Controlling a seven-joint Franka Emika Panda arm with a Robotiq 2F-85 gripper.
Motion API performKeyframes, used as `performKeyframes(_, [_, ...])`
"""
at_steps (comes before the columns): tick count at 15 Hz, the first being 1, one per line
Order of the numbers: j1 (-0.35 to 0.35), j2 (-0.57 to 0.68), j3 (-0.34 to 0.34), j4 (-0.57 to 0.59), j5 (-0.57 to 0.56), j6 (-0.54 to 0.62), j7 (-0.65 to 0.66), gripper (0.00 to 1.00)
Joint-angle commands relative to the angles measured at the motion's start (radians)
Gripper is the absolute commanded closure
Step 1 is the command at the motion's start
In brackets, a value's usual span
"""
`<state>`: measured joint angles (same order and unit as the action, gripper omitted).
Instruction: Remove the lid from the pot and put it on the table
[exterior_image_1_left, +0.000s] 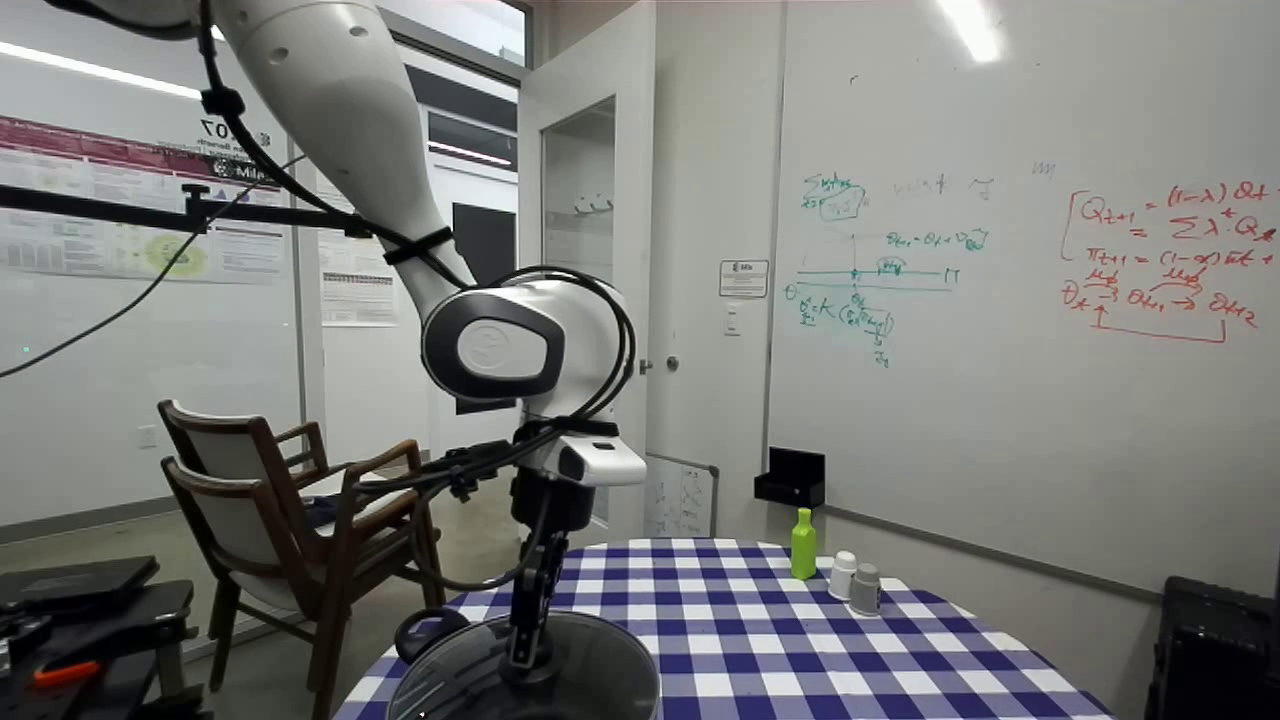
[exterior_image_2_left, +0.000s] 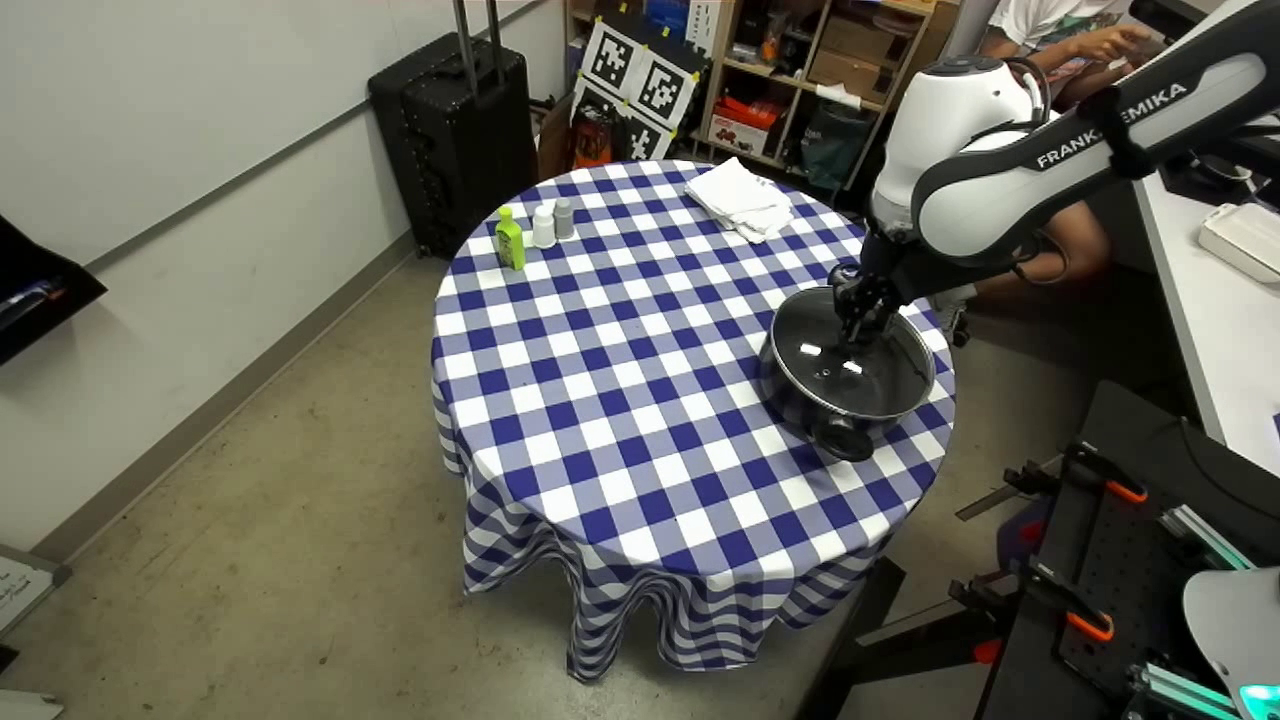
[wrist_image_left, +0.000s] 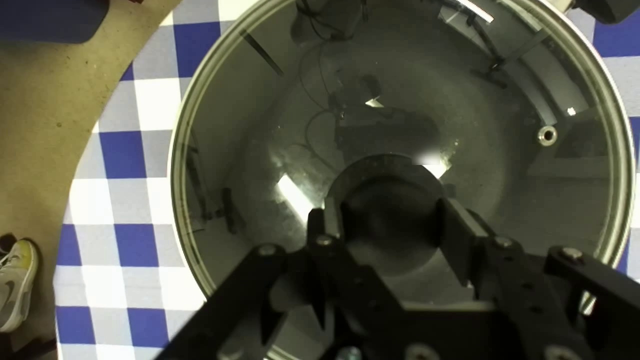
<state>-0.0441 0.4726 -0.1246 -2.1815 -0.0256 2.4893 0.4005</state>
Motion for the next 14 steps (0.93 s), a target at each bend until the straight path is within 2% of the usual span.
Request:
performKeyframes(1, [0.021, -0.017, -0.016, -0.005, -0.003, 0.002, -0.022, 0.75])
performKeyframes(5, [0.047, -0.079, -0.018, -0.018, -0.022, -0.020, -0.008, 0.75])
performKeyframes(10, [0.112, -0.200, -0.027, -0.045, -0.106, -0.057, 0.043, 0.75])
performKeyframes(14, [0.162, -0.312, 0.007, -0.079, -0.187, -0.099, 0.103, 0.75])
